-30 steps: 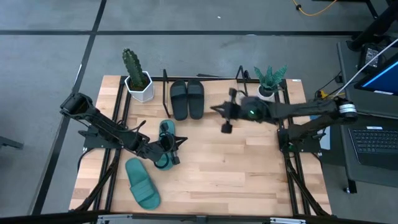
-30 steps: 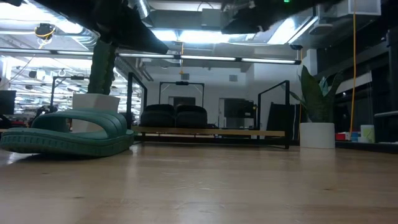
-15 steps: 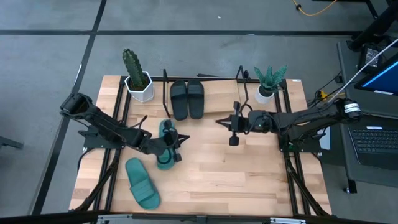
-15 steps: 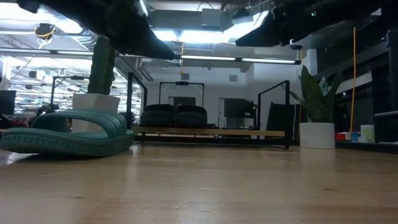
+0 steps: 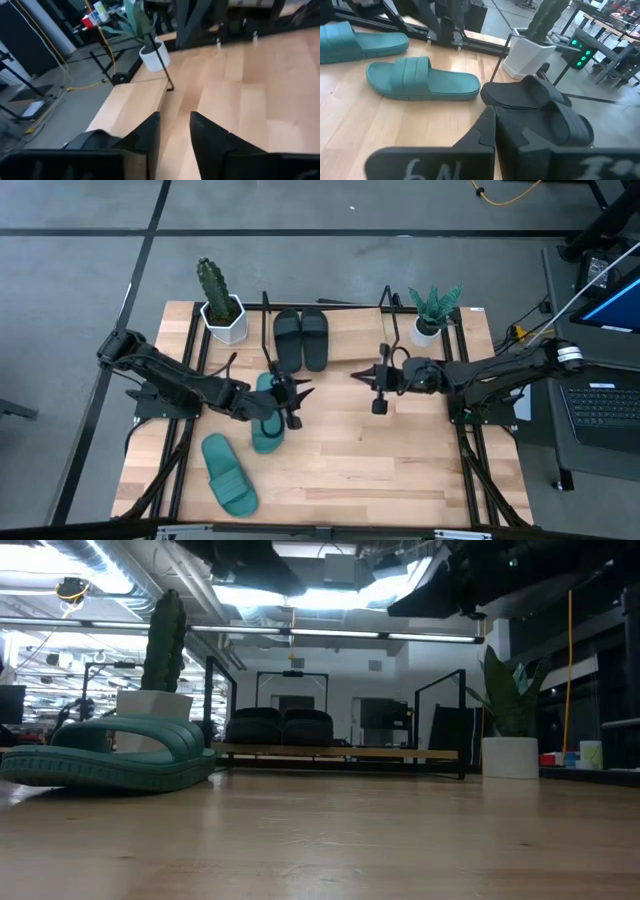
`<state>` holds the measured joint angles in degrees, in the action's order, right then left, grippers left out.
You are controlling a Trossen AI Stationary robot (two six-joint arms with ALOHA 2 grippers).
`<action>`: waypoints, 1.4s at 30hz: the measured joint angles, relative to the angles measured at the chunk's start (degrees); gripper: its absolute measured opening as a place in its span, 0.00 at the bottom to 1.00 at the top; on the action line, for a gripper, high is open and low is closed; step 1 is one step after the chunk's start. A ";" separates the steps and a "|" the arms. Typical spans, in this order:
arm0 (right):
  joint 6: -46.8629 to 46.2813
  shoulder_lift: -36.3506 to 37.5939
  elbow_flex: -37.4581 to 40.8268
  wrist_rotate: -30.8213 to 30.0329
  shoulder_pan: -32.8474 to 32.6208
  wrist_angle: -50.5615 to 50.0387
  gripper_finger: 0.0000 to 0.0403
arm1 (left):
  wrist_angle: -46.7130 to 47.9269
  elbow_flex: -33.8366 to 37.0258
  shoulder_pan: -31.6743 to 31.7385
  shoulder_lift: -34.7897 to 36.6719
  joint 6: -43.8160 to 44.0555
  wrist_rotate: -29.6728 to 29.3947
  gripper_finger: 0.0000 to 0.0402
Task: Pick and place slides into the shelf
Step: Adjust the black slides on the shelf
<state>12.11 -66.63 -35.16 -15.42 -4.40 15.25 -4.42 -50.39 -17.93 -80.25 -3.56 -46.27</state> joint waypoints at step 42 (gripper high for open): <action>-4.86 15.20 22.69 24.85 9.91 20.77 0.00 | 23.34 -17.11 7.34 -10.55 -4.09 4.41 0.30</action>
<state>7.26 -51.42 -12.46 9.43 5.51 36.01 18.92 -67.50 -10.59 -90.79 -7.65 -41.86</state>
